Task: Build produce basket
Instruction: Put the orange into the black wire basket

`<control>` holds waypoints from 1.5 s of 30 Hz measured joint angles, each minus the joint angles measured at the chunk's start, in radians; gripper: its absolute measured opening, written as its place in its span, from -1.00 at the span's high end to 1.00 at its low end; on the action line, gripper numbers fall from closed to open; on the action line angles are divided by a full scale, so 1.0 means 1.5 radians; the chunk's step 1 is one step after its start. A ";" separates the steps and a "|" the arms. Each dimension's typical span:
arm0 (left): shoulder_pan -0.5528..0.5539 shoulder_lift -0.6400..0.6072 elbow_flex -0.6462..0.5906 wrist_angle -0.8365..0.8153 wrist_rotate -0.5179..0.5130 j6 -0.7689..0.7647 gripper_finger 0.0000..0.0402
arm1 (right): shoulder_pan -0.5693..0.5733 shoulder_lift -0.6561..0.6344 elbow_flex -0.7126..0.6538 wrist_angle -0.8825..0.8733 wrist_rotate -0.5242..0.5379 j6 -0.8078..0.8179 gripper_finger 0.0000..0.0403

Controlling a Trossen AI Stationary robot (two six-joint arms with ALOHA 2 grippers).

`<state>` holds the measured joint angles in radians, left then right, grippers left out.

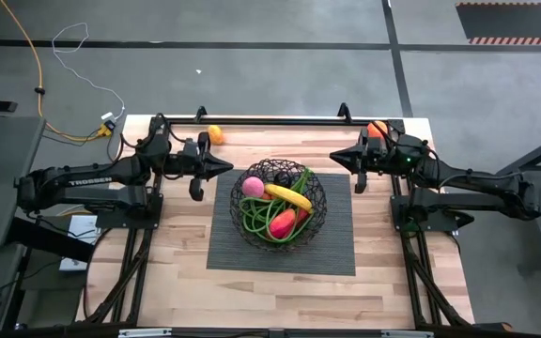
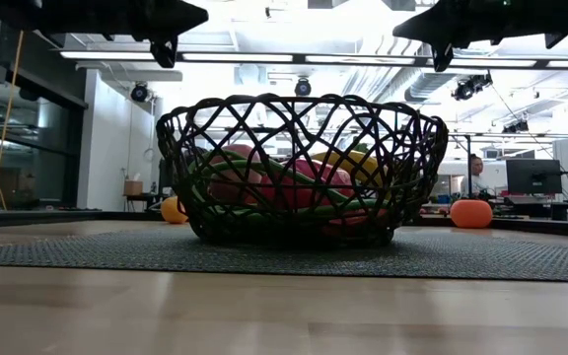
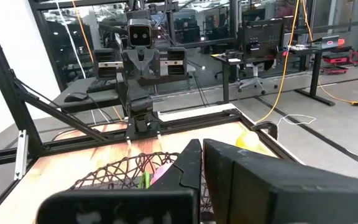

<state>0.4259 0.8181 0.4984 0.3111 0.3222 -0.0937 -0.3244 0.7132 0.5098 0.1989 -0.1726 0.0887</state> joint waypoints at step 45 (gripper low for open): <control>0.029 0.000 0.000 0.018 -0.069 -0.075 1.00 | -0.467 0.663 0.481 -0.746 0.343 0.276 -0.83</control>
<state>0.4691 0.8177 0.4984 0.3382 0.2192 -0.2066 -1.0251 1.7069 1.2312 -0.9199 0.3424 0.5027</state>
